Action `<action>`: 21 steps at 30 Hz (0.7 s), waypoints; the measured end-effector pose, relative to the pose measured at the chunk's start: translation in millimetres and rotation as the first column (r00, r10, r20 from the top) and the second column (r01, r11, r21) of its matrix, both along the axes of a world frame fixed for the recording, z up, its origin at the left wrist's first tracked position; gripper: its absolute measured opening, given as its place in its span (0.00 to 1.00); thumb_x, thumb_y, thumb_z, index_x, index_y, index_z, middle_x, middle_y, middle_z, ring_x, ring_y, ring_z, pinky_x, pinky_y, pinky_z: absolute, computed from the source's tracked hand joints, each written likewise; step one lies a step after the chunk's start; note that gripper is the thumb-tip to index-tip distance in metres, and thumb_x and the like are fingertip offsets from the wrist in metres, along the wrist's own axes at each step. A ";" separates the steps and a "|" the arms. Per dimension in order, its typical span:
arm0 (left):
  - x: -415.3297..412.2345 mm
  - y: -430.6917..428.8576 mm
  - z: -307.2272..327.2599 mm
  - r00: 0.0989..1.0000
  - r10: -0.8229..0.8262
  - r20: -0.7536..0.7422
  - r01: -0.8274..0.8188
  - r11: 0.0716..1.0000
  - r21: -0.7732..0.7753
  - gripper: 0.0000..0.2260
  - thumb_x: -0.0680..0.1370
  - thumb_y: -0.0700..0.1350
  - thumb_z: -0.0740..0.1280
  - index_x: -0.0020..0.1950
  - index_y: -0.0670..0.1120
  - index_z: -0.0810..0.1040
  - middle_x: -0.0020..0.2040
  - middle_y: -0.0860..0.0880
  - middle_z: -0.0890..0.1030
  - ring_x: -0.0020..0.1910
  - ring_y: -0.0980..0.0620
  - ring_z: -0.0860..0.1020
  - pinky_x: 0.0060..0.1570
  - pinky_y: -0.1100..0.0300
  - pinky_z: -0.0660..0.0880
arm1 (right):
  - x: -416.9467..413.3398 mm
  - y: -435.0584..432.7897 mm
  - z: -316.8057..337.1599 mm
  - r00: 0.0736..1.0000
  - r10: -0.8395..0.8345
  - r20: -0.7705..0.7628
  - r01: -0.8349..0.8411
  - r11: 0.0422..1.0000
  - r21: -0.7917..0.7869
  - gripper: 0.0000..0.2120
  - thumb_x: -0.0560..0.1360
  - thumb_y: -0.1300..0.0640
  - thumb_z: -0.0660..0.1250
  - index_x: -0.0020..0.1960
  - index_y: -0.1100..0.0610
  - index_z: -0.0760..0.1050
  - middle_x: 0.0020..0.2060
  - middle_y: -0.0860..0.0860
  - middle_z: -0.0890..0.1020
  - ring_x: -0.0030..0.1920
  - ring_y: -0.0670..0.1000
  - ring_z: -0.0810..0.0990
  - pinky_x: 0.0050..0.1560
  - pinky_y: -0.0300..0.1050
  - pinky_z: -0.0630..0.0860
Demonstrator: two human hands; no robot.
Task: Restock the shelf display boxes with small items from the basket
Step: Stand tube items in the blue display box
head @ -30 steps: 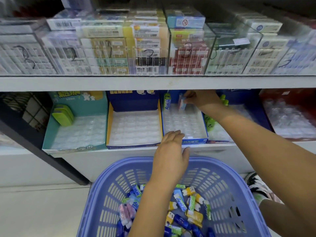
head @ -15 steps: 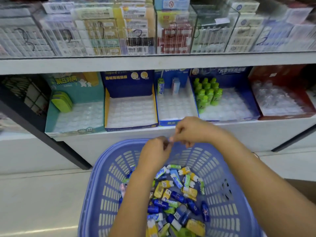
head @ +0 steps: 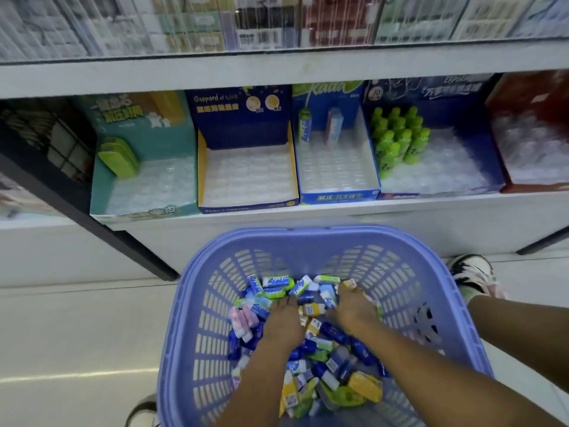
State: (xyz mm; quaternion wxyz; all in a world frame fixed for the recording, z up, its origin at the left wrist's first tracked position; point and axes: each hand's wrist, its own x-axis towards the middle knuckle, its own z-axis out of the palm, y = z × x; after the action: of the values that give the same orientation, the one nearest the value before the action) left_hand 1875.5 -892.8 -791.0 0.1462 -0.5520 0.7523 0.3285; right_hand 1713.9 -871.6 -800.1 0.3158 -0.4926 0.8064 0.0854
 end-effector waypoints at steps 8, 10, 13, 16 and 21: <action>-10.0 -1.4 -6.8 0.956 0.272 -0.113 -0.276 0.961 -0.021 0.25 0.78 0.42 0.65 0.73 0.43 0.62 0.69 0.43 0.68 0.68 0.44 0.65 0.62 0.53 0.70 | 2.5 -1.7 -13.5 0.997 0.077 -0.012 -0.078 0.996 -0.031 0.12 0.76 0.59 0.64 0.60 0.56 0.70 0.59 0.60 0.74 0.56 0.58 0.75 0.50 0.47 0.75; -12.1 -4.5 -0.7 0.946 0.298 -0.127 -0.303 0.953 -0.021 0.21 0.78 0.45 0.64 0.70 0.43 0.67 0.64 0.43 0.73 0.63 0.44 0.72 0.57 0.53 0.73 | -2.1 -11.8 2.2 0.993 0.108 0.041 -0.109 0.994 0.018 0.04 0.75 0.56 0.66 0.44 0.53 0.70 0.51 0.57 0.78 0.48 0.54 0.76 0.43 0.44 0.72; -16.1 -9.7 13.0 0.820 0.494 -0.288 -0.478 0.869 0.128 0.07 0.78 0.50 0.64 0.42 0.51 0.76 0.38 0.49 0.76 0.43 0.45 0.74 0.45 0.58 0.73 | -2.5 -24.4 26.8 0.956 0.197 0.216 -0.212 0.976 0.047 0.11 0.72 0.51 0.69 0.38 0.57 0.70 0.36 0.53 0.70 0.37 0.49 0.68 0.33 0.43 0.62; -17.8 -19.6 28.7 0.624 0.678 -0.388 -0.589 0.734 0.337 0.19 0.75 0.52 0.69 0.31 0.44 0.68 0.32 0.43 0.70 0.35 0.48 0.71 0.36 0.58 0.67 | 3.9 -29.4 51.9 0.885 0.161 0.436 -0.136 0.987 -0.088 0.12 0.66 0.50 0.76 0.45 0.53 0.77 0.39 0.48 0.76 0.40 0.47 0.74 0.39 0.42 0.69; -4.9 -39.4 76.9 0.296 0.816 -0.496 -0.513 0.574 0.638 0.11 0.75 0.46 0.71 0.38 0.39 0.77 0.31 0.43 0.77 0.28 0.50 0.78 0.34 0.58 0.80 | -1.5 -33.8 107.0 0.774 0.174 0.609 -0.030 0.971 -0.239 0.14 0.66 0.59 0.77 0.45 0.50 0.75 0.44 0.43 0.78 0.48 0.45 0.76 0.46 0.41 0.75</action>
State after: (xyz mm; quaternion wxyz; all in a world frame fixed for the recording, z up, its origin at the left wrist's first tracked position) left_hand 1870.7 -932.2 -714.1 -0.2361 -0.5886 0.3568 0.6859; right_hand 1712.5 -905.4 -693.1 0.5050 -0.5673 0.6321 -0.1536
